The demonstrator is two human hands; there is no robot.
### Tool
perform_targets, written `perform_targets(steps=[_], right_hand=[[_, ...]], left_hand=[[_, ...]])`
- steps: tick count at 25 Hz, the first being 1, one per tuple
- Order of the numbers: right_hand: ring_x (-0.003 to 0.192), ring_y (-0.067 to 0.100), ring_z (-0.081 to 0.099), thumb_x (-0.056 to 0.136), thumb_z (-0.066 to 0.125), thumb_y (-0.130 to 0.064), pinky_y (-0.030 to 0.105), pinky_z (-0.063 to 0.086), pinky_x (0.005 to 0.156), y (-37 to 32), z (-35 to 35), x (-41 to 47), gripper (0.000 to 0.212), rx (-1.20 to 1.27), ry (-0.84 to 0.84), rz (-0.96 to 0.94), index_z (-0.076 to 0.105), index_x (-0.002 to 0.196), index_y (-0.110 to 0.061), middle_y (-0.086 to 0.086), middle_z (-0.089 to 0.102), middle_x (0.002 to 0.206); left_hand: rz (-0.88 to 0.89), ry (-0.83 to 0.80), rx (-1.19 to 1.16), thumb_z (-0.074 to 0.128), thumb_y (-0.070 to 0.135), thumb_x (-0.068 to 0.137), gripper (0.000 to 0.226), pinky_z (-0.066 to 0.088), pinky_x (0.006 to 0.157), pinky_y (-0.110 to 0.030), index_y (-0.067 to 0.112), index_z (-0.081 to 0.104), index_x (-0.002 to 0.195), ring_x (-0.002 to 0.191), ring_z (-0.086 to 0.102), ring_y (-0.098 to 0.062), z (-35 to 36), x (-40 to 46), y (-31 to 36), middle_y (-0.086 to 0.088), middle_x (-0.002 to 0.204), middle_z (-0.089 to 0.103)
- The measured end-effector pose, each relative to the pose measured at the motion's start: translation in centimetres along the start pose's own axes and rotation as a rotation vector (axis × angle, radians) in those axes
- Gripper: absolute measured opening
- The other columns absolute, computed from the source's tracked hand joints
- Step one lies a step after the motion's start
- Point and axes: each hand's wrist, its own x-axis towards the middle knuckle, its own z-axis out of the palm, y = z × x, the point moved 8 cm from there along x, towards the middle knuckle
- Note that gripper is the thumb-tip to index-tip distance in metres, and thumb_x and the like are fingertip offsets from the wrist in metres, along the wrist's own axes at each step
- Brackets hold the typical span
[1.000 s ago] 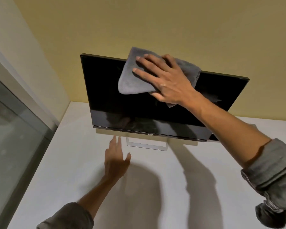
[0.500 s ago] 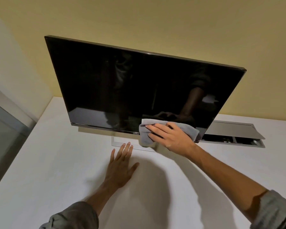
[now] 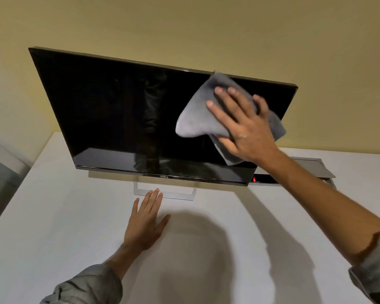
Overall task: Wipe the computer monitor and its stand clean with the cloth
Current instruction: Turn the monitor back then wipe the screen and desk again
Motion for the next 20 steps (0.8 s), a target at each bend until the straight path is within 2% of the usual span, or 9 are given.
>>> perform_targets(steps=[1,3,5,7,9,11,14,16,20], right_hand=[[0.144,0.023,0.027,0.095,0.044,-0.043,0.044,0.013,0.111,-1.3,1.4,-1.8,0.058,0.016,-0.023,-0.040,0.038,0.149,-0.022,0.006,0.032,0.156],[0.143,0.023,0.030,0.087,0.059,-0.032,0.045,0.022,0.108,-4.2,4.2,-6.1,0.065,0.036,-0.104,-0.156,0.039,0.148,-0.021,0.004,0.034,0.155],[0.140,0.025,0.034,0.076,0.073,-0.022,0.043,0.032,0.100,-7.0,6.9,-10.6,0.079,0.039,-0.260,-0.260,0.039,0.147,-0.020,0.003,0.035,0.155],[0.137,0.026,0.035,0.069,0.081,-0.018,0.042,0.038,0.094,-8.4,8.1,-13.6,0.086,0.080,-0.412,-0.283,0.041,0.145,-0.018,0.004,0.037,0.153],[0.132,0.027,0.040,0.077,0.072,-0.012,0.042,0.039,0.090,-7.1,6.5,-13.1,0.068,0.113,-0.329,-0.250,0.048,0.141,-0.016,0.007,0.043,0.149],[0.127,0.026,0.045,0.090,0.051,-0.015,0.040,0.038,0.087,-2.8,2.8,-9.8,0.047,0.094,-0.106,-0.125,0.054,0.137,-0.015,0.009,0.047,0.146],[0.133,0.030,0.039,0.095,0.039,-0.025,0.042,0.033,0.094,5.7,-2.3,-4.7,0.045,0.071,0.080,0.151,0.055,0.137,-0.015,0.016,0.041,0.149],[0.140,0.033,0.030,0.097,0.038,-0.024,0.046,0.029,0.102,8.0,-2.9,-3.7,0.046,0.078,0.082,0.212,0.050,0.141,-0.015,0.018,0.032,0.154],[0.143,0.034,0.024,0.103,0.027,-0.037,0.053,0.024,0.110,5.1,0.4,-6.9,0.052,0.101,-0.029,0.168,0.044,0.145,-0.011,0.018,0.031,0.154]], left_hand=[[-0.003,0.007,0.000,0.004,0.072,0.093,0.082,0.007,0.121,-0.045,0.022,0.023,0.155,0.151,0.012,-0.019,0.1,0.0,-0.1,0.003,0.163,0.014],[-0.008,0.015,0.008,0.001,0.072,0.092,0.082,0.005,0.122,-0.043,0.024,0.020,0.155,0.151,0.008,-0.016,0.2,0.0,-0.2,0.004,0.164,0.012],[-0.009,0.021,0.011,0.000,0.071,0.092,0.081,0.003,0.122,-0.042,0.025,0.018,0.156,0.151,0.005,-0.014,0.2,0.0,-0.2,0.006,0.164,0.010],[-0.013,0.025,0.014,0.001,0.072,0.092,0.080,0.004,0.123,-0.042,0.026,0.018,0.156,0.151,0.006,-0.014,0.1,-0.1,-0.2,0.007,0.164,0.009],[-0.016,0.031,0.025,0.003,0.071,0.093,0.079,0.003,0.122,-0.041,0.026,0.018,0.155,0.151,0.007,-0.014,0.1,0.0,-0.2,0.007,0.164,0.010],[-0.018,0.027,0.031,0.008,0.070,0.095,0.075,0.000,0.121,-0.039,0.026,0.019,0.155,0.151,0.007,-0.013,0.2,0.0,-0.3,0.007,0.164,0.011],[-0.022,0.003,0.057,0.010,0.070,0.096,0.073,-0.004,0.121,-0.037,0.028,0.013,0.156,0.151,0.000,-0.011,0.5,0.1,-0.4,0.009,0.164,0.004],[-0.025,0.008,0.055,0.012,0.069,0.096,0.072,-0.005,0.121,-0.037,0.028,0.011,0.156,0.151,-0.001,-0.011,0.3,0.1,-0.5,0.009,0.164,0.003],[-0.022,0.002,0.045,0.011,0.070,0.096,0.073,-0.006,0.121,-0.038,0.028,0.011,0.156,0.151,-0.002,-0.011,0.3,0.0,-0.5,0.009,0.164,0.003]])
